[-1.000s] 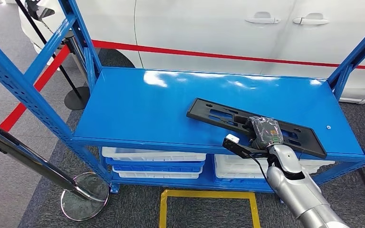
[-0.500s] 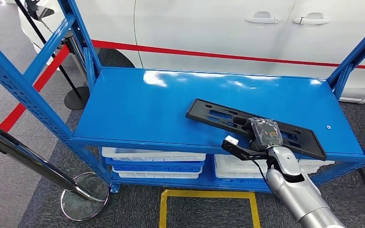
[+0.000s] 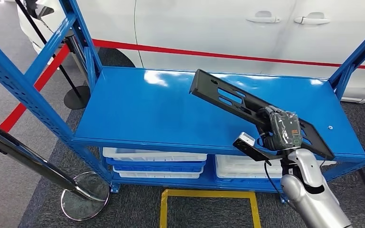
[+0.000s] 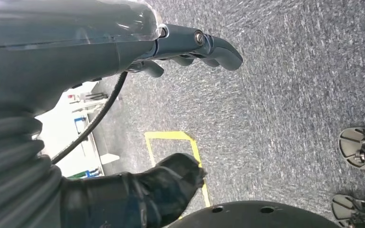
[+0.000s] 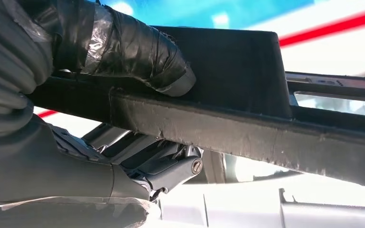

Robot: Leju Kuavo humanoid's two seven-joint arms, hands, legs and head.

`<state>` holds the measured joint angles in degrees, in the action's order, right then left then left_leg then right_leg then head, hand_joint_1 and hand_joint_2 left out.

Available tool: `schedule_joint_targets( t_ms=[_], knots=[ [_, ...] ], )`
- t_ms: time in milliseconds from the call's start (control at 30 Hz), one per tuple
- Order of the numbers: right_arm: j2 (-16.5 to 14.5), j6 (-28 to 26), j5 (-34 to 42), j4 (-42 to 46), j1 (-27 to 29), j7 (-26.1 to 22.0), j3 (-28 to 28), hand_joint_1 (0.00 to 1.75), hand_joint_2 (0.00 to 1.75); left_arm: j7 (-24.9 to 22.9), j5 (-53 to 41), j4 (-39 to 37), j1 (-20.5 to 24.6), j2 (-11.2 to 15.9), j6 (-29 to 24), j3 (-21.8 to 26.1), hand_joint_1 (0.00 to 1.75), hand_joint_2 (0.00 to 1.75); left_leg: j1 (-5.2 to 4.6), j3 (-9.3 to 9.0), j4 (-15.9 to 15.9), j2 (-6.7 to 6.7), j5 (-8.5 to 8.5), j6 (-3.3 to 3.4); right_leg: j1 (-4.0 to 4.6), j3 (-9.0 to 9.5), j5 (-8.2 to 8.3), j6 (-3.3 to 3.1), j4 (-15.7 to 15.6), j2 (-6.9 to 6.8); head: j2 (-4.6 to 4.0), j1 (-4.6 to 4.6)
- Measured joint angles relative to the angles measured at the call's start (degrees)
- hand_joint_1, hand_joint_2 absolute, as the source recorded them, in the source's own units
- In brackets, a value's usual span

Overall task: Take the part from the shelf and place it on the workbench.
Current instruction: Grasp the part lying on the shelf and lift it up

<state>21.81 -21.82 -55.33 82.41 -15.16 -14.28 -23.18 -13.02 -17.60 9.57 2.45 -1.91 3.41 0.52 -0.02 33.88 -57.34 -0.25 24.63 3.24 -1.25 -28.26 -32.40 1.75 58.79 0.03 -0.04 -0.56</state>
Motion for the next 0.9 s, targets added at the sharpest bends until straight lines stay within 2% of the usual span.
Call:
schedule_joint_targets(
  t_ms=[33,100,133,167,200,233,300,333,400,433,467,500,567,600,633,667,700,733,800,833,867,900],
  knots=[
    [0.3,-0.21,-0.13,1.33,0.5,-0.14,0.43,1.75,1.75,-0.01,-0.1,0.0,0.03,-0.02,0.15,0.0,0.0,1.75,0.1,-0.1,0.24,0.07,-0.13,0.15,-0.06,-1.35,-1.84,0.02,3.0,0.01,0.0,-0.01],
    [0.69,-0.62,-0.46,3.32,1.59,-0.35,1.17,1.75,1.75,-0.01,-0.31,0.0,0.05,-0.03,0.48,0.0,0.0,1.75,0.09,-0.06,0.25,0.08,-0.16,0.26,-0.07,-5.19,-5.23,0.18,10.68,0.03,0.0,0.01],
    [0.8,-0.76,-0.6,4.02,2.14,-0.46,1.46,1.75,1.75,-0.01,-0.41,0.0,0.06,-0.03,0.59,0.0,0.0,1.75,0.1,-0.03,0.18,0.08,-0.15,0.24,-0.15,-6.71,-5.72,0.31,13.44,0.02,0.0,0.01],
    [0.9,-0.86,-0.74,4.57,2.62,-0.56,1.71,1.75,1.75,-0.01,-0.47,0.0,0.06,-0.03,0.66,0.0,0.0,1.75,0.14,0.01,0.05,0.07,-0.11,0.18,-0.25,-7.36,-4.99,0.43,14.23,0.0,0.0,0.01],
    [0.97,-0.93,-0.87,5.07,2.99,-0.66,1.93,1.75,1.75,-0.01,-0.54,0.0,0.06,-0.04,0.7,0.0,0.0,1.75,0.22,0.07,-0.18,0.06,-0.03,0.06,-0.41,-6.9,-3.09,0.55,12.64,-0.02,0.0,0.01],
    [1.05,-1.0,-1.0,5.52,3.23,-0.74,2.14,1.75,1.75,-0.01,-0.63,0.0,0.07,-0.07,0.74,0.0,0.0,1.75,0.31,0.17,-0.53,0.05,0.1,-0.16,-0.63,-5.49,-0.59,0.69,9.14,-0.05,0.0,-0.01],
    [1.12,-1.27,-1.18,6.24,3.47,-0.9,2.5,1.75,1.75,-0.02,-0.81,0.0,0.1,-0.07,0.82,0.0,0.0,1.75,0.33,0.63,-1.31,-0.02,0.32,-0.84,-0.7,-2.61,2.45,0.71,2.57,0.04,0.0,0.0],
    [1.16,-1.43,-1.23,6.54,3.62,-0.97,2.68,1.75,1.75,-0.03,-0.87,0.0,0.12,-0.06,0.87,0.0,0.0,1.75,0.26,0.9,-1.63,-0.08,0.27,-1.27,-0.6,-2.03,2.92,0.51,0.97,0.13,0.0,0.0],
    [1.23,-1.62,-1.26,6.97,3.94,-1.06,2.91,1.75,1.75,-0.06,-0.92,0.0,0.14,-0.04,0.94,0.0,0.0,1.75,0.11,1.36,-1.84,-0.19,-0.2,-2.07,-0.24,-2.47,3.14,-0.22,0.94,0.33,0.0,0.06],
    [1.25,-1.65,-1.27,7.15,4.13,-1.08,3.02,1.75,1.75,-0.12,-0.93,0.0,0.1,-0.03,0.98,0.0,0.0,1.75,0.14,1.57,-1.93,-0.2,-0.32,-2.41,-0.34,-2.82,3.33,-0.66,0.89,0.28,0.0,0.06],
    [1.25,-1.7,-1.29,7.32,4.26,-1.1,3.12,1.75,1.75,-0.2,-0.96,0.0,0.08,-0.02,1.01,0.0,0.0,1.75,0.22,1.93,-2.37,-0.17,0.19,-2.71,-0.38,-3.16,3.65,-1.18,0.89,0.21,0.0,0.08],
    [1.25,-1.78,-1.32,7.55,4.38,-1.13,3.24,1.75,1.75,-0.27,-0.99,0.0,0.07,-0.02,1.08,-0.01,0.0,1.75,0.31,2.55,-3.65,-0.13,1.49,-2.99,-0.44,-3.54,4.05,-1.78,0.8,0.13,0.0,0.08],
    [1.25,-1.95,-1.4,7.99,4.58,-1.2,3.49,1.75,1.75,-0.36,-1.05,0.0,0.1,-0.04,1.22,-0.02,0.0,1.75,0.52,4.72,-9.49,-0.05,6.1,-3.49,-0.32,-4.54,4.9,-2.73,0.74,-0.02,0.0,0.11],
    [1.25,-2.01,-1.43,8.14,4.72,-1.22,3.61,1.75,1.75,-0.36,-1.07,0.0,0.13,-0.05,1.27,-0.02,0.0,1.75,0.57,5.93,-13.29,-0.04,8.36,-3.66,-0.14,-5.1,5.28,-2.96,0.79,-0.07,0.0,0.11],
    [1.26,-2.03,-1.44,8.22,4.9,-1.24,3.7,1.75,1.75,-0.36,-1.08,0.0,0.14,-0.06,1.3,-0.02,0.0,1.75,0.6,6.7,-16.43,-0.04,9.82,-3.73,0.08,-5.67,5.66,-3.06,0.87,-0.11,0.0,0.12],
    [1.26,-2.04,-1.43,8.28,5.11,-1.24,3.8,1.75,1.75,-0.36,-1.09,0.0,0.15,-0.05,1.32,-0.02,0.0,1.75,0.59,6.6,-17.86,-0.04,10.18,-3.65,0.3,-6.24,6.01,-3.12,0.99,-0.14,0.0,0.11],
    [1.27,-2.06,-1.4,8.34,5.29,-1.25,3.91,1.75,1.75,-0.37,-1.13,0.0,0.16,-0.05,1.35,-0.02,0.0,1.75,0.52,5.46,-17.17,-0.04,9.53,-3.4,0.52,-6.78,6.34,-3.16,1.12,-0.14,0.0,0.11],
    [1.29,-2.06,-1.31,8.44,5.45,-1.27,4.06,1.75,1.75,-0.37,-1.17,0.0,0.18,-0.04,1.4,-0.02,0.0,1.75,0.38,3.21,-14.31,-0.06,8.2,-2.93,0.75,-7.27,6.66,-3.18,1.25,-0.13,0.0,0.11],
    [1.33,-2.06,-1.09,8.72,5.62,-1.35,4.48,1.75,1.75,-0.41,-1.27,0.0,0.33,0.1,1.61,-0.02,0.0,1.75,-0.09,-2.32,-6.01,-0.03,6.25,-1.48,1.06,-7.98,7.28,-3.12,1.39,-0.11,0.0,0.08],
    [1.37,-2.06,-1.01,8.85,5.66,-1.44,4.7,1.75,1.75,-0.44,-1.31,0.0,0.42,0.17,1.83,-0.02,0.0,1.75,-0.34,-4.17,-2.96,0.04,5.69,-1.0,1.06,-8.16,7.66,-2.93,1.32,-0.15,0.0,0.07],
    [1.39,-2.06,-0.98,8.93,5.68,-1.56,4.87,1.75,1.75,-0.47,-1.36,0.0,0.49,0.25,2.08,-0.02,0.0,1.75,-0.58,-5.03,-1.19,0.1,5.51,-0.68,0.93,-8.25,8.06,-2.65,1.18,-0.2,0.0,0.05],
    [1.42,-2.06,-0.98,8.96,5.71,-1.68,4.96,1.75,1.75,-0.5,-1.42,0.0,0.57,0.3,2.31,-0.02,0.0,1.75,-0.74,-5.09,-0.55,0.15,5.25,-0.6,0.81,-8.3,8.52,-2.28,0.94,-0.25,0.0,0.04]
  ],
)
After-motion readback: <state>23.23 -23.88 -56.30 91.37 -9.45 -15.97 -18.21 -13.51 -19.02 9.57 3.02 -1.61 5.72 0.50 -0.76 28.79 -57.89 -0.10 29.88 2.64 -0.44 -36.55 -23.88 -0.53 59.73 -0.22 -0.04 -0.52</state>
